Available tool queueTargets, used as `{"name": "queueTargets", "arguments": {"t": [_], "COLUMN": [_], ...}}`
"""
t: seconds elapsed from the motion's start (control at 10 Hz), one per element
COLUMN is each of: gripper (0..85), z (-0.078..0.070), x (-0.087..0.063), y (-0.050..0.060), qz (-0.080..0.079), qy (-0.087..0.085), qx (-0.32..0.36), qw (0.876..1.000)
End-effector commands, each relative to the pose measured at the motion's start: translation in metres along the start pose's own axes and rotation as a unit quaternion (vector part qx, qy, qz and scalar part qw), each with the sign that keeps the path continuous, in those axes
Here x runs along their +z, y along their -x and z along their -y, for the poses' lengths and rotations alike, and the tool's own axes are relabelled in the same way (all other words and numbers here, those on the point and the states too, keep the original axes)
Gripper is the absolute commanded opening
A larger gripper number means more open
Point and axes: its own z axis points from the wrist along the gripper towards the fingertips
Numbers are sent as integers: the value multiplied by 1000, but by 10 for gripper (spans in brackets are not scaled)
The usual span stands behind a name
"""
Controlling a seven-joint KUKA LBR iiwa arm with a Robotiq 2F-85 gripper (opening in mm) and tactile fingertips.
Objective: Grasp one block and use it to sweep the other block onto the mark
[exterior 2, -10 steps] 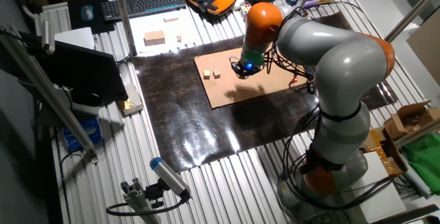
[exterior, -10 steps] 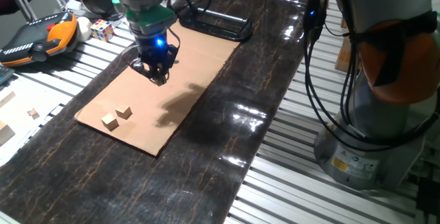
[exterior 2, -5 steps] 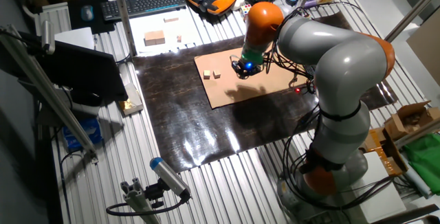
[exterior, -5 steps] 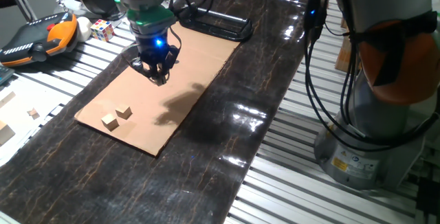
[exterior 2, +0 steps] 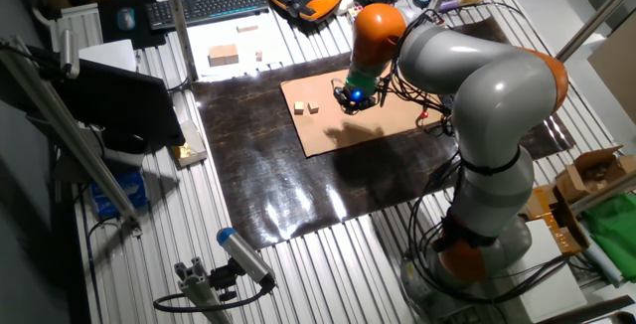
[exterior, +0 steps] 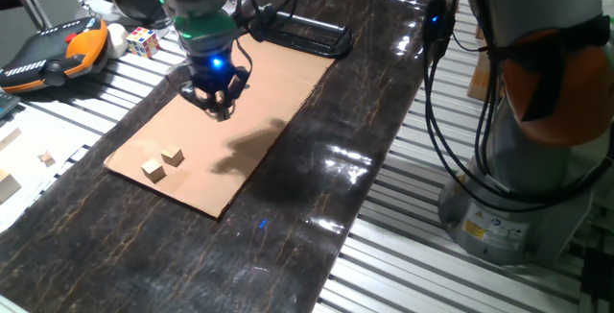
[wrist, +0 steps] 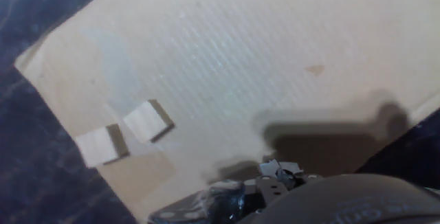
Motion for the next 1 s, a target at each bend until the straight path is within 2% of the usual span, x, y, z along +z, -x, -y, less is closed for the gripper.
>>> {"name": "queueTargets", "arguments": {"t": [0.0,0.3,0.5,0.9], "gripper": [7,7,7,7], "z": [-9,-37,-56,-83], "x": [0,4,10,16], "y": [-2,-4,-11,-25], "qz": [5,9,24,31], "qy": [-2,-5,-14,-20], "qx": [11,44,63,93], "qw": [1000,999,998,995]}}
